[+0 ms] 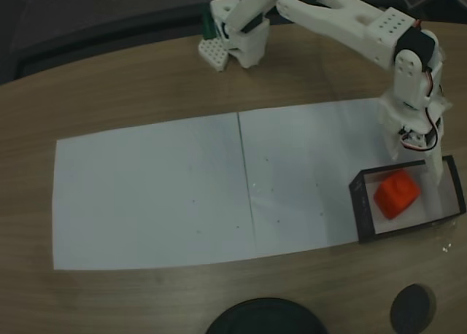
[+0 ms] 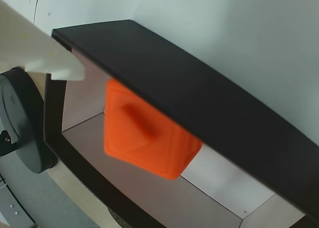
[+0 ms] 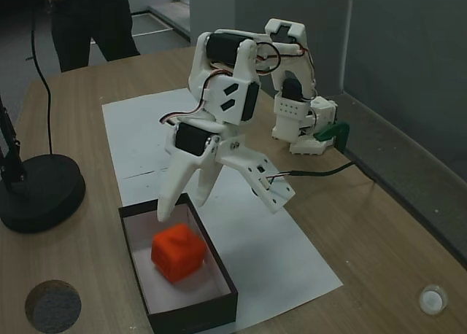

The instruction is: Grab a orange square and put it in the box.

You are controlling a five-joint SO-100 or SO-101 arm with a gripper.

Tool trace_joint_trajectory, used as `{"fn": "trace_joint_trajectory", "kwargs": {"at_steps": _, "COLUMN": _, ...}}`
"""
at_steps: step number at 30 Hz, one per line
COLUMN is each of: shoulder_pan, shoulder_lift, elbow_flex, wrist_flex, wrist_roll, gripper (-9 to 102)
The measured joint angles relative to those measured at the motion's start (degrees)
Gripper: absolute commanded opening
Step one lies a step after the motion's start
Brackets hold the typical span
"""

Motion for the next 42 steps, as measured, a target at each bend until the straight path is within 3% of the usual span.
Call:
{"fn": "trace_joint_trajectory", "kwargs": {"at_steps": 4, "shoulder_pan": 0.9, "shoulder_lift": 0.0, "elbow_flex": 0.0, "wrist_flex": 1.9, "wrist_roll": 0.0, "gripper": 31}}
{"fn": "trace_joint_trajectory", "kwargs": {"at_steps": 10, "shoulder_pan": 6.7, "shoulder_lift": 6.3, "elbow_flex": 0.0, "wrist_flex": 6.8, "wrist_roll": -0.1, "gripper": -1}}
{"fn": "trace_joint_trajectory", "kwargs": {"at_steps": 18, "shoulder_pan": 17.3, "shoulder_lift": 30.1, "elbow_flex": 0.0, "wrist_flex": 16.6, "wrist_roll": -2.6, "gripper": 0}}
{"fn": "trace_joint_trajectory", "kwargs": {"at_steps": 24, "shoulder_pan": 26.5, "shoulder_lift": 57.4, "elbow_flex": 6.2, "wrist_flex": 16.9, "wrist_roll": -2.8, "gripper": 0}}
{"fn": "trace_joint_trajectory", "kwargs": {"at_steps": 33, "shoulder_pan": 39.7, "shoulder_lift": 96.5, "elbow_flex": 37.6, "wrist_flex": 12.8, "wrist_roll": -5.3, "gripper": 0}}
{"fn": "trace_joint_trajectory", "kwargs": {"at_steps": 42, "shoulder_pan": 40.2, "shoulder_lift": 128.3, "elbow_flex": 70.8, "wrist_flex": 2.8, "wrist_roll": -7.1, "gripper": 0}}
